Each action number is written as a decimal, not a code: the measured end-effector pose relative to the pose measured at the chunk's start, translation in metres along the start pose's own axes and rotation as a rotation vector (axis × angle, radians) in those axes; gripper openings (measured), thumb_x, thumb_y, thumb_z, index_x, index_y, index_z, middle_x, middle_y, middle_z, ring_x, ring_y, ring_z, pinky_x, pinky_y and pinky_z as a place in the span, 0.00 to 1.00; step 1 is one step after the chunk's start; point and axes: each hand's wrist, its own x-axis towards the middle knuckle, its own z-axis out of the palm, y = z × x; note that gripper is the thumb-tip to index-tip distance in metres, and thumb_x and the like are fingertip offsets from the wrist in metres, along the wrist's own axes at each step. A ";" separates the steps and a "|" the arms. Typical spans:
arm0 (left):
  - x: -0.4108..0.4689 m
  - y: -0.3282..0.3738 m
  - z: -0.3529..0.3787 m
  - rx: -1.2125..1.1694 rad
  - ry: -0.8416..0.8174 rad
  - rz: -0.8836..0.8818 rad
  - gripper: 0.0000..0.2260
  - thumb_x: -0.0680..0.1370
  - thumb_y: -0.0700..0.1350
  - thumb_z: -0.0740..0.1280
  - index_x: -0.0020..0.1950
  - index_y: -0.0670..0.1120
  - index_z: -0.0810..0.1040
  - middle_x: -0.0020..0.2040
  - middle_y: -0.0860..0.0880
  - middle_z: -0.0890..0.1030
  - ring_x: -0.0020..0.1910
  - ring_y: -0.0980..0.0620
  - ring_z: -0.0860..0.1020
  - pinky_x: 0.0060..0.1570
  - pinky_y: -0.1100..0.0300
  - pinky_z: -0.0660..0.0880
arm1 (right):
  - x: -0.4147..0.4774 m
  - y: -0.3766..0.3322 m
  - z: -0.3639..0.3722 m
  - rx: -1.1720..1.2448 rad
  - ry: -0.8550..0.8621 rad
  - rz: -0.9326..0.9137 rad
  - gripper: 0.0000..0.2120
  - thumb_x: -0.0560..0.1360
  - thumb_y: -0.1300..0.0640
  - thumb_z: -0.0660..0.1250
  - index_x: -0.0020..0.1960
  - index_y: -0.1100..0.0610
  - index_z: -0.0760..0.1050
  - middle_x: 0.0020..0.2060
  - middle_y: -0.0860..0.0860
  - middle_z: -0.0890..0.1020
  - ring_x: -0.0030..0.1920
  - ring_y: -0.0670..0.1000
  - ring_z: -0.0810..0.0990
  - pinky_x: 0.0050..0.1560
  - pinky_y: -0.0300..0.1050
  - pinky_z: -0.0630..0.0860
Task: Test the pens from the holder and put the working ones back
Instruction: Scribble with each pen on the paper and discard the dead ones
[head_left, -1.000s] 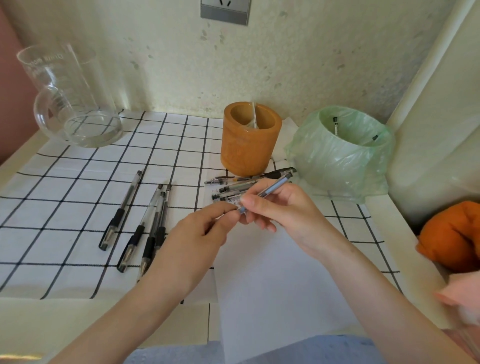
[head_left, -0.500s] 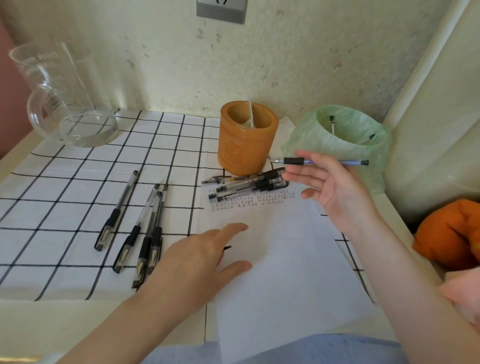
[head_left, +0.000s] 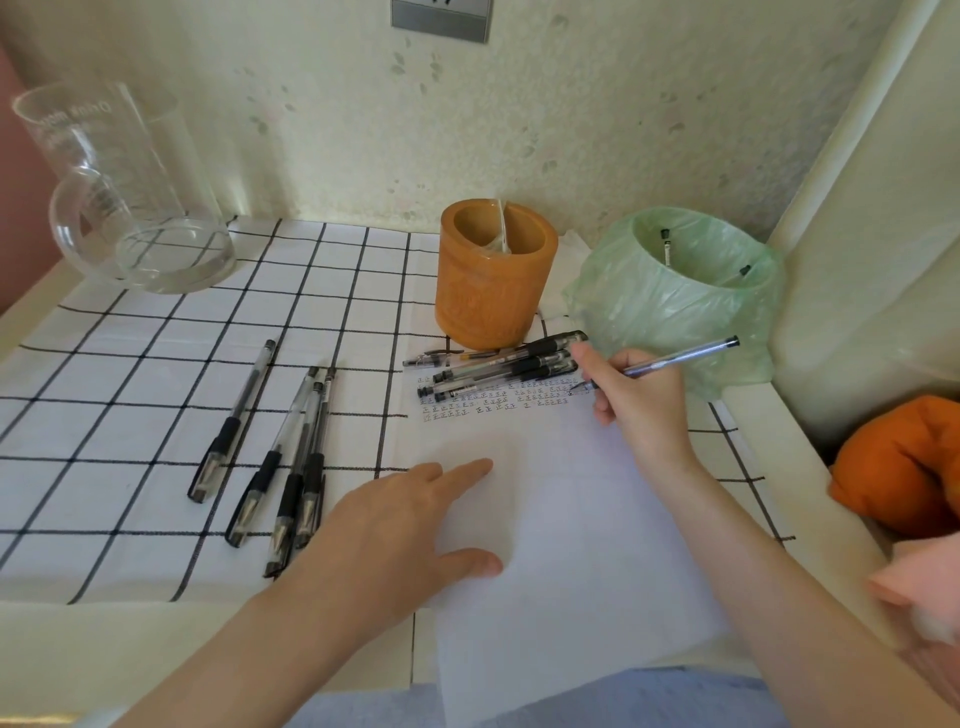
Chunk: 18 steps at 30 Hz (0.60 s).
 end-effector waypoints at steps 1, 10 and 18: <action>0.000 0.000 0.001 0.000 0.002 0.000 0.34 0.71 0.67 0.61 0.73 0.65 0.51 0.41 0.58 0.64 0.43 0.58 0.67 0.46 0.64 0.67 | 0.000 0.002 0.001 -0.017 0.024 -0.024 0.24 0.71 0.53 0.73 0.32 0.72 0.69 0.21 0.57 0.69 0.22 0.52 0.65 0.24 0.38 0.63; 0.001 -0.001 0.002 0.007 0.012 0.001 0.34 0.71 0.67 0.61 0.73 0.64 0.51 0.38 0.59 0.64 0.42 0.57 0.66 0.41 0.64 0.63 | 0.002 0.013 0.006 -0.146 0.096 -0.098 0.16 0.73 0.64 0.65 0.31 0.71 0.64 0.26 0.58 0.65 0.30 0.52 0.62 0.28 0.40 0.60; 0.000 -0.001 0.002 0.002 0.018 0.005 0.34 0.71 0.67 0.61 0.73 0.64 0.51 0.39 0.58 0.64 0.42 0.58 0.67 0.42 0.65 0.64 | 0.003 0.015 0.005 -0.162 0.072 -0.127 0.16 0.73 0.64 0.65 0.31 0.70 0.64 0.26 0.58 0.65 0.30 0.52 0.61 0.28 0.41 0.60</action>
